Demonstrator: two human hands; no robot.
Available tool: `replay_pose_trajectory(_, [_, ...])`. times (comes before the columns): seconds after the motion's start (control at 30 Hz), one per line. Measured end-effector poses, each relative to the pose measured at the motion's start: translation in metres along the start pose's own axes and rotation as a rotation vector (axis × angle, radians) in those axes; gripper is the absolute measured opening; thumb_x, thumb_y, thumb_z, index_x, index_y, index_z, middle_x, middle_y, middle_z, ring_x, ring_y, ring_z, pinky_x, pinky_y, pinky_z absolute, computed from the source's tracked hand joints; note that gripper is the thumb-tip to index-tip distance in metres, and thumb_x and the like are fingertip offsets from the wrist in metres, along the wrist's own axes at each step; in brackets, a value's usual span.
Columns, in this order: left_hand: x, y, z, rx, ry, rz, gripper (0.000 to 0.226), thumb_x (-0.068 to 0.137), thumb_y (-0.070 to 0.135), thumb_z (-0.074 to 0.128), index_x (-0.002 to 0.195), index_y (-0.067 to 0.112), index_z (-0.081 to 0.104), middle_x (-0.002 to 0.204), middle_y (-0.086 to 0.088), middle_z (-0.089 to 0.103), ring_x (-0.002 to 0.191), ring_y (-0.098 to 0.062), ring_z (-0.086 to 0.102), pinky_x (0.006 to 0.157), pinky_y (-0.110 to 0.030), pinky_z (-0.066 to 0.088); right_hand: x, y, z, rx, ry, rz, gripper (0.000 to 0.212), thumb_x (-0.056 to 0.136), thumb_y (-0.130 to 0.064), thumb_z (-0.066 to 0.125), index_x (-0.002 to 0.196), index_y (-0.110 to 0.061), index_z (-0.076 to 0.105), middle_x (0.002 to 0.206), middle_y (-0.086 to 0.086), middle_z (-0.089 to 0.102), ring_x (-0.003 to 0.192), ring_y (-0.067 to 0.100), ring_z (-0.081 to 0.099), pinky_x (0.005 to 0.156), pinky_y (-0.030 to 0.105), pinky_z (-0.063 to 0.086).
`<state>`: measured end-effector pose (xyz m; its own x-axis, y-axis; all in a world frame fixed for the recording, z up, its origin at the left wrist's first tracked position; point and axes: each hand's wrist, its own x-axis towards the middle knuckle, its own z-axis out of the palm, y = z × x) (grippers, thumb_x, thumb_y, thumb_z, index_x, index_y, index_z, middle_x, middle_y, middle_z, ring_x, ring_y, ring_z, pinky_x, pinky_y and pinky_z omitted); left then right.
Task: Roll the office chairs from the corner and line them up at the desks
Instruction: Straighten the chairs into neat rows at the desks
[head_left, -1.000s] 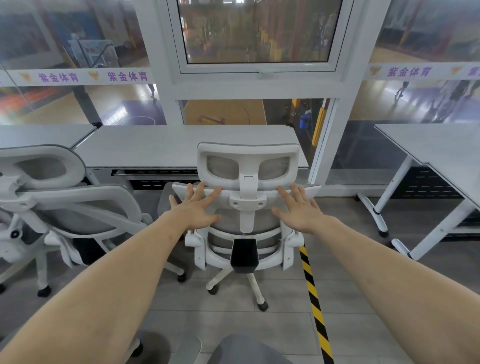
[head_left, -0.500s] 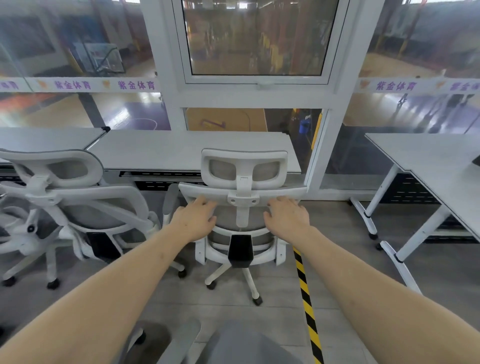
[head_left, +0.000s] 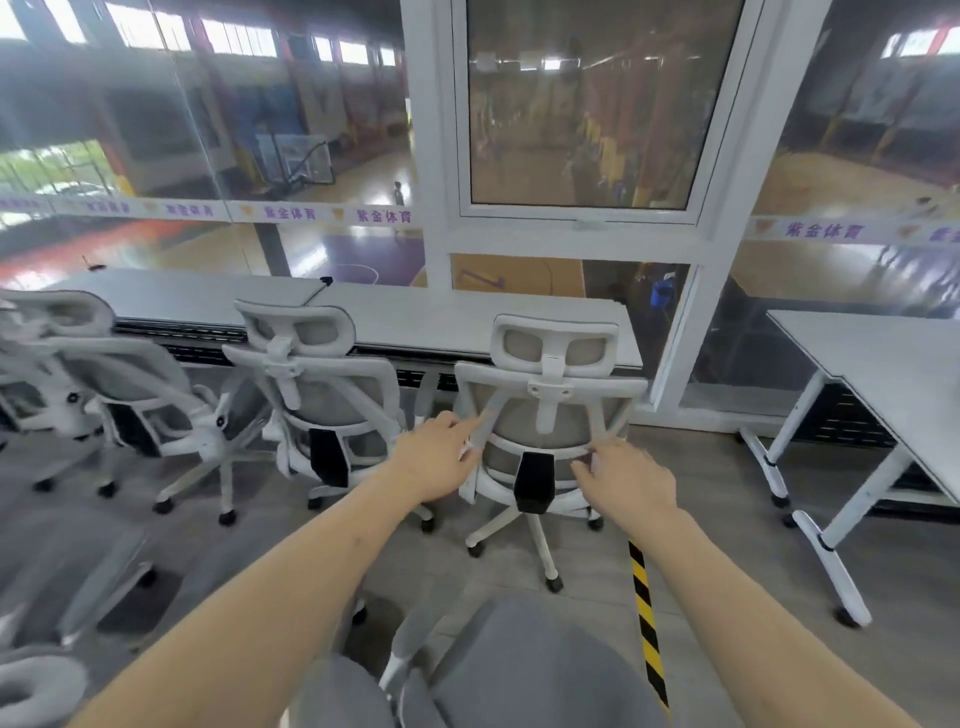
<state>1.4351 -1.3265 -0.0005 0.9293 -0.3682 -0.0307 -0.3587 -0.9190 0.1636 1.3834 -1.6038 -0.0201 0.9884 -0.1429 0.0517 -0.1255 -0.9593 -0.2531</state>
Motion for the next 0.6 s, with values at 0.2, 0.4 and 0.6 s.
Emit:
replay_pose_trajectory(0.2, [-0.122,-0.033,0.003,-0.001,-0.042,0.069,0.052,0.106,0.046,0.038,0.157,0.033,0.035,0.149,-0.003,0.045,0.131,-0.03,0.051,0.101,-0.047,0.047,-0.141,-0.036,-0.017,-0.033,0.072,0.085,0.036,0.098,-0.055,0.042,0.115,-0.032,0.064,0.114,-0.002,0.066,0.102,0.025,0.062,0.069,0.036,0.046])
replay_pose_trajectory(0.4, [-0.234,-0.065,0.02,-0.053,-0.077,0.102,0.05,0.107,0.048,0.039,0.154,0.029,0.043,0.148,-0.002,0.047,0.128,-0.026,0.054,0.101,-0.046,0.049,-0.268,-0.091,-0.002,-0.001,0.073,0.072,0.032,0.1,-0.056,0.041,0.111,-0.034,0.062,0.108,-0.005,0.063,0.101,0.023,0.062,0.068,0.035,0.047])
replay_pose_trajectory(0.6, [-0.3,-0.066,0.034,-0.073,-0.271,0.224,0.053,0.11,0.052,0.035,0.157,0.031,0.041,0.167,0.008,0.032,0.155,-0.016,0.025,0.12,-0.046,0.032,-0.347,-0.131,0.017,-0.026,-0.125,0.041,0.041,0.102,-0.064,0.038,0.121,-0.037,0.063,0.113,-0.009,0.067,0.101,0.018,0.063,0.074,0.036,0.048])
